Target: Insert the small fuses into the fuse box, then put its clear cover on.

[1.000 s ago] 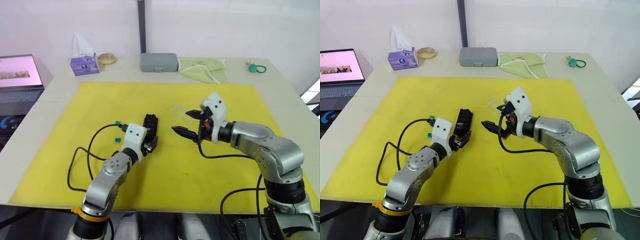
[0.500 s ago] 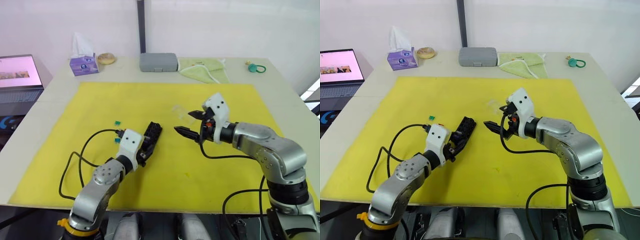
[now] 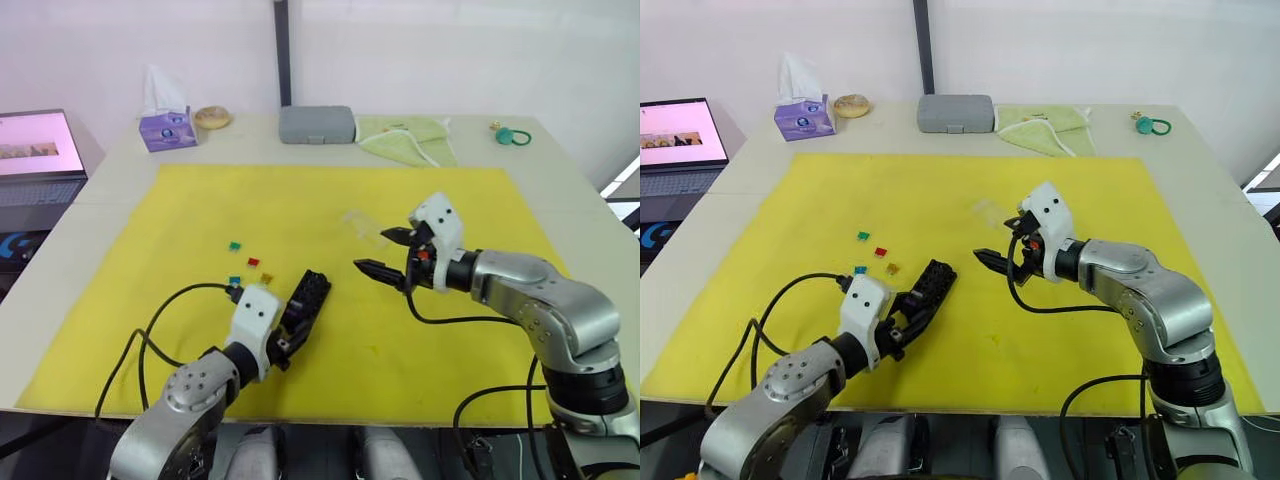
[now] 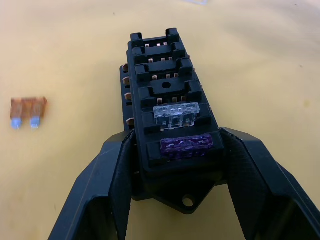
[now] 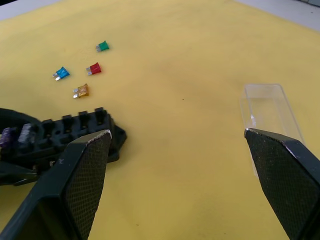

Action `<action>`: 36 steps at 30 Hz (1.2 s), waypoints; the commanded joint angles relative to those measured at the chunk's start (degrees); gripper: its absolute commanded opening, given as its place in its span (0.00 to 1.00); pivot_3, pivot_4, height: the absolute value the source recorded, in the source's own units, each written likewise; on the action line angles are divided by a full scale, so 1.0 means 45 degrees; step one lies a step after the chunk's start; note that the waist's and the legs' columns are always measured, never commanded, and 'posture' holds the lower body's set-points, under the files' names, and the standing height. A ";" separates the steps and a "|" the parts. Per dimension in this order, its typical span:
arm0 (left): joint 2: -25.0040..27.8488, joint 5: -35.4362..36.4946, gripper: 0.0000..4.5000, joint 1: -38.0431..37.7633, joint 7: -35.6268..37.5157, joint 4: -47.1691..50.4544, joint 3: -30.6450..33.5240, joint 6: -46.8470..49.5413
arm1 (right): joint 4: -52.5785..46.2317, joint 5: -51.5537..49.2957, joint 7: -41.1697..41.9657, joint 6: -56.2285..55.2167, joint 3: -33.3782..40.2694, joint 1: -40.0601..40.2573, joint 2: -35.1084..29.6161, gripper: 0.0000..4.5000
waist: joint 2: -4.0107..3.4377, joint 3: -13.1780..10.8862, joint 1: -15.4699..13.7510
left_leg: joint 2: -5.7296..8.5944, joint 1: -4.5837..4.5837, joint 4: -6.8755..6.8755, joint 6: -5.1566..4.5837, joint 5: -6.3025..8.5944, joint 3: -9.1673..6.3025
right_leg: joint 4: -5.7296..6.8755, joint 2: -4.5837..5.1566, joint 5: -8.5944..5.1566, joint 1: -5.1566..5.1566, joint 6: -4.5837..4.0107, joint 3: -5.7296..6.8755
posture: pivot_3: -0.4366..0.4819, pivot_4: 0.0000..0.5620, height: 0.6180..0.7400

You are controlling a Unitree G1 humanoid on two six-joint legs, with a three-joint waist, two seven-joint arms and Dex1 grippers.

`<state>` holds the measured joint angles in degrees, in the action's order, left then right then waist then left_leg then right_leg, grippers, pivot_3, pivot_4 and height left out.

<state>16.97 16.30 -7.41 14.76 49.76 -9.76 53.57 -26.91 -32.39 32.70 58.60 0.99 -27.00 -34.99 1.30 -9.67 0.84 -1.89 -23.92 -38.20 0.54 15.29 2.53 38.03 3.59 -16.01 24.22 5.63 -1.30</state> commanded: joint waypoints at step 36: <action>0.9732 0.2075 0.99 0.6443 1.3826 -1.7058 0.4509 -0.6336 | 0.2210 -0.0527 0.4470 -0.2168 0.4697 0.4103 -0.4787 1.00 | -0.0005 -0.0011 -0.0057 | 0.0003 -0.0004 0.0025 -0.0016 0.0010 0.0078 | -0.0062 -0.0003 -0.0005 -0.0011 -0.0006 0.0020 | 0.48 0.27 0.97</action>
<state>60.48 26.89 19.82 74.82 -25.41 11.37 26.86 -16.33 -35.22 52.25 50.46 19.46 -8.68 -55.28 1.28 -9.72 0.58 -1.87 -23.94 -38.09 0.47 15.33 2.89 37.75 3.58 -16.04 24.18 5.61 -1.21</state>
